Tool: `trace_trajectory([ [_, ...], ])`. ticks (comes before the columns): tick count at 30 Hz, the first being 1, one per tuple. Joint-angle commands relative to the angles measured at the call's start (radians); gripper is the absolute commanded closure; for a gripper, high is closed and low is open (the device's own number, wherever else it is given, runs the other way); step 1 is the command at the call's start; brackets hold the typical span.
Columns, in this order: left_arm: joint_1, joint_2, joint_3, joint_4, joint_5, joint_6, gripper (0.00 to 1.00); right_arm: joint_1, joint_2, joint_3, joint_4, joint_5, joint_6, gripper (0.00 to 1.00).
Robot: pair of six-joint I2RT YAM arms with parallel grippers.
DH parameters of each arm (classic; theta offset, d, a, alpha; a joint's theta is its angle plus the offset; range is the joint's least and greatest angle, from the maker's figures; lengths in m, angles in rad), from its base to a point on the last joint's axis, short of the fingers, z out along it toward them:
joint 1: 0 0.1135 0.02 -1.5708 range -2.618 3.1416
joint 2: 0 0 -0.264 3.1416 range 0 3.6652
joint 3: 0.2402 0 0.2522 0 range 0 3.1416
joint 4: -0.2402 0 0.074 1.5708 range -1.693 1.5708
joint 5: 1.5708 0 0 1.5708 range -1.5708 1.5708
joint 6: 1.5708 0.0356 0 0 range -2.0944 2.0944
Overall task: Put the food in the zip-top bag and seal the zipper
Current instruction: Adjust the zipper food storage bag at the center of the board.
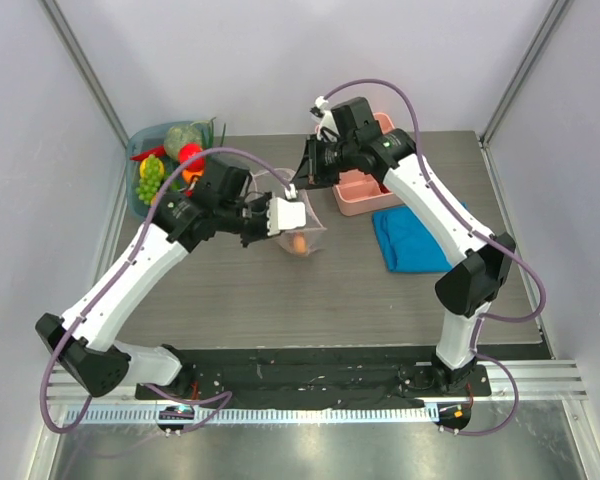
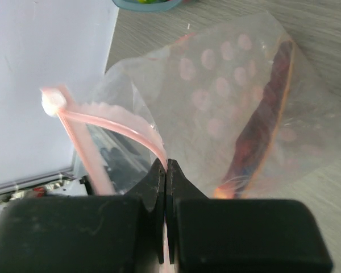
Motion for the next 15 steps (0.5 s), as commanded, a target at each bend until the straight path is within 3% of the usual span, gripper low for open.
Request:
trace_trajectory([
  [1, -0.006, -0.017, 0.193, 0.034, 0.025, -0.04, 1.0, 0.008, -0.018, 0.19, -0.096, 0.078, -0.226, 0.99],
  [6, -0.006, 0.015, 0.327, 0.015, 0.08, -0.124, 1.0, 0.023, 0.058, 0.454, -0.308, 0.132, -0.458, 0.99],
  [13, -0.019, 0.006, 0.227, 0.037, 0.143, -0.225, 1.0, 0.048, -0.05, 0.255, -0.255, 0.095, -0.472, 0.99],
  [15, -0.03, 0.016, 0.177, 0.052, 0.138, -0.318, 1.0, 0.062, -0.067, 0.172, -0.258, 0.095, -0.495, 0.99],
])
